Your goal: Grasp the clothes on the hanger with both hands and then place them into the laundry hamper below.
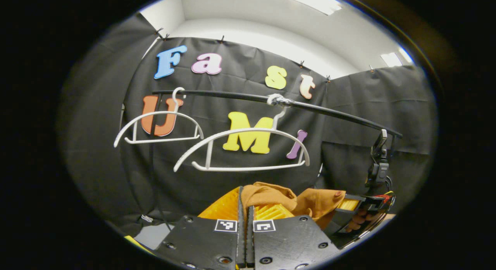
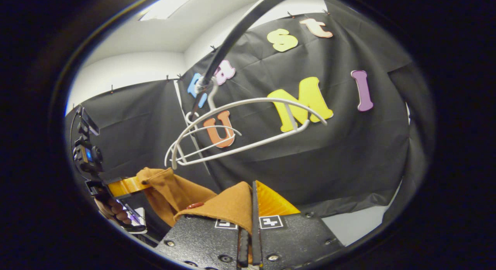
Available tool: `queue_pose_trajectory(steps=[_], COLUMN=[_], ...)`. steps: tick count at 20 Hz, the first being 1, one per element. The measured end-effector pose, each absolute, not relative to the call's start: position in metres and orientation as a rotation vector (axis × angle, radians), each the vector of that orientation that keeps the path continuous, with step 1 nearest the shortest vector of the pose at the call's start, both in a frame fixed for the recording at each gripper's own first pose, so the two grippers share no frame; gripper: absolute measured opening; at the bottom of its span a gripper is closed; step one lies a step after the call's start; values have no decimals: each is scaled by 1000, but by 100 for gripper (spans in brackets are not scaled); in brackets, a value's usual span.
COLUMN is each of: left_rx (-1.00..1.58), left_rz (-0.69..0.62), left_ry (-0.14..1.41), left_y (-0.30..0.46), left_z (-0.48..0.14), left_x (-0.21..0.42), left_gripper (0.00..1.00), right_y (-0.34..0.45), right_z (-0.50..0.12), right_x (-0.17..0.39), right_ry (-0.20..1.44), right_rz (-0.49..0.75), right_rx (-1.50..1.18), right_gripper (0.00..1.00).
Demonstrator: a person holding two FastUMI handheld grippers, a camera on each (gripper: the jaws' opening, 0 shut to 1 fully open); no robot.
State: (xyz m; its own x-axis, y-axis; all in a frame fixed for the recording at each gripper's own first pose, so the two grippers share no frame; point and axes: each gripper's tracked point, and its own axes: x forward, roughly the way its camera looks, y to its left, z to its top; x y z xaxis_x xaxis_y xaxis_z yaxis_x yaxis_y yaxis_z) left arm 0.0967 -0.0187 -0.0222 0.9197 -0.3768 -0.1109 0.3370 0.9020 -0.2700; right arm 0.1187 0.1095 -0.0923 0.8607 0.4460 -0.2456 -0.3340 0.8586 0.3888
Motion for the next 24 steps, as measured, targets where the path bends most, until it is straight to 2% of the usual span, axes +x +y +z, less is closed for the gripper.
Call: queue_pose_trajectory(steps=[5,10,24], left_rx=[-230,-221,-157], left_rz=[-450,-451,-318], left_ry=[121,118,601], left_y=[-35,-34,-38], left_z=[6,5,-236], left_x=[95,96,97], left_gripper=[1,1,1], right_y=[136,141,105], right_z=[-66,-72,-331], right_x=[104,103,103], right_ry=[298,308,795], right_rz=[477,497,304], right_rx=[448,493,304], right_gripper=[7,7,8])
